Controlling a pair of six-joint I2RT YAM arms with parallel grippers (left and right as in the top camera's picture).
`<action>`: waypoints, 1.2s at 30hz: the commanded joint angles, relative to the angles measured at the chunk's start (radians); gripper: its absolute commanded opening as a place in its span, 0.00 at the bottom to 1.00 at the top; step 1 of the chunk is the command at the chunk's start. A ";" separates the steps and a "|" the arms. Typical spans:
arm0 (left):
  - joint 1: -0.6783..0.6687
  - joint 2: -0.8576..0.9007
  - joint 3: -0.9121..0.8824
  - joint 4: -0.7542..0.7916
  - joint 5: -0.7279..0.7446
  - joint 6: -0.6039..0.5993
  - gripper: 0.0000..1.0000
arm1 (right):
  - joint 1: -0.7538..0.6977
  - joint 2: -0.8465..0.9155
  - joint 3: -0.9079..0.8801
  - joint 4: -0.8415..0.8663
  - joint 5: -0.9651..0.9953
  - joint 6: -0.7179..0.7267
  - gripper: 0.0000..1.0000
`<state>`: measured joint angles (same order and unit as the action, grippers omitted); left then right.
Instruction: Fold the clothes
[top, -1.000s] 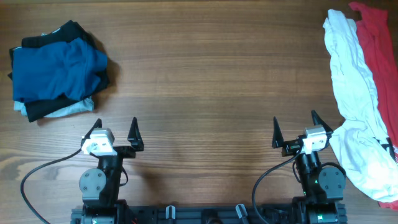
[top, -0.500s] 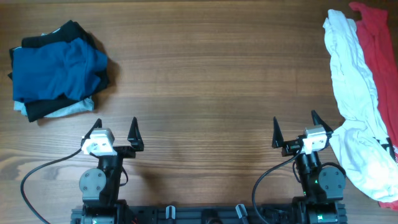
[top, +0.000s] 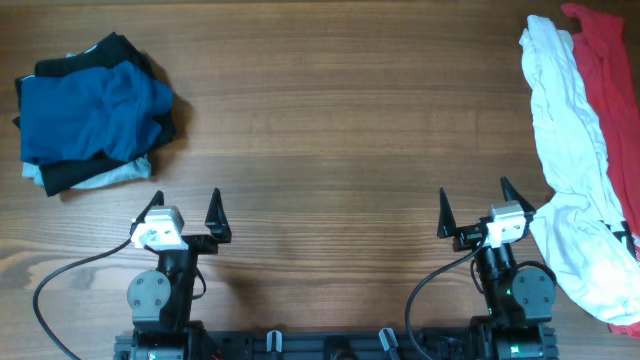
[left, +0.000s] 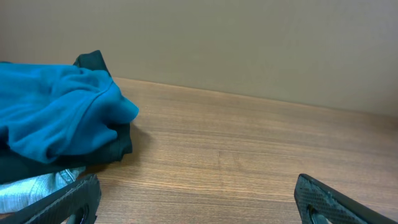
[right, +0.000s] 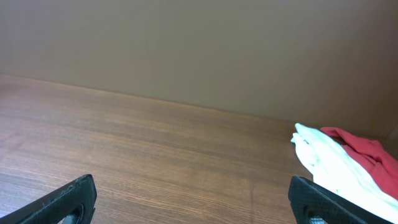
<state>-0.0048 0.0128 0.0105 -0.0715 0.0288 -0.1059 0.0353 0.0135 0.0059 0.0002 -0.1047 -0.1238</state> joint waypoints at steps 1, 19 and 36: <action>-0.005 -0.010 -0.005 -0.003 0.023 0.020 1.00 | -0.007 -0.010 -0.001 0.007 -0.017 0.020 0.99; -0.005 -0.010 -0.005 0.015 0.077 -0.167 1.00 | -0.007 -0.004 0.043 -0.026 -0.091 0.311 1.00; -0.005 0.270 0.308 -0.176 0.162 -0.275 1.00 | -0.007 0.469 0.597 -0.475 -0.010 0.254 1.00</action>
<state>-0.0048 0.1719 0.1944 -0.2111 0.1715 -0.3626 0.0353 0.3965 0.5179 -0.4404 -0.1448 0.1520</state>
